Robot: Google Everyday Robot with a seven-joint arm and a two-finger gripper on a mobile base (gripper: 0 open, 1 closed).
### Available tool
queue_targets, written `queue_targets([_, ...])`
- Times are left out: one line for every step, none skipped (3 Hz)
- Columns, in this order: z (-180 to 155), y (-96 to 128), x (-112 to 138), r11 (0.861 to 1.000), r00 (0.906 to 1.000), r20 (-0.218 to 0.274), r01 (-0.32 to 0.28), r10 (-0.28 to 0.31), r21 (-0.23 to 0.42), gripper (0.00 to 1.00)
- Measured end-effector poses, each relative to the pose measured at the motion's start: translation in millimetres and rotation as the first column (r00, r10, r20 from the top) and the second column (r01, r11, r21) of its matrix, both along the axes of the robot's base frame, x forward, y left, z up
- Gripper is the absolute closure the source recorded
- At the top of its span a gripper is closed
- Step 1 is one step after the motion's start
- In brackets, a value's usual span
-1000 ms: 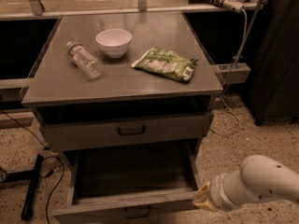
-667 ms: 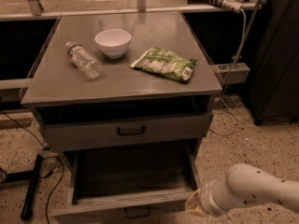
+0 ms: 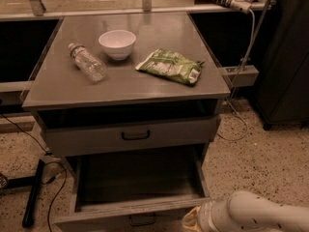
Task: Close middle drawer
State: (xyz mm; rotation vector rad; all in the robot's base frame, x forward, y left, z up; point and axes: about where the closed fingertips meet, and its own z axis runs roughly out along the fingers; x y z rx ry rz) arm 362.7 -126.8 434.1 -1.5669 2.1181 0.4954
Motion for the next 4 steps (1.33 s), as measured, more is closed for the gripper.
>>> queue_targets([-15.6, 12.7, 5.9, 0.999, 0.9980, 0.063, 0.007, -0.009, 0.045, 1.00])
queue_targets([-23.5, 18.6, 17.8, 0.997, 0.9940, 0.102, 0.033, -0.040, 0.072, 1.00])
queue_targets([-24.4, 19.2, 18.3, 0.997, 0.9937, 0.103, 0.035, -0.043, 0.074, 0.82])
queue_targets([-24.4, 19.2, 18.3, 0.997, 0.9937, 0.103, 0.035, -0.043, 0.074, 0.58])
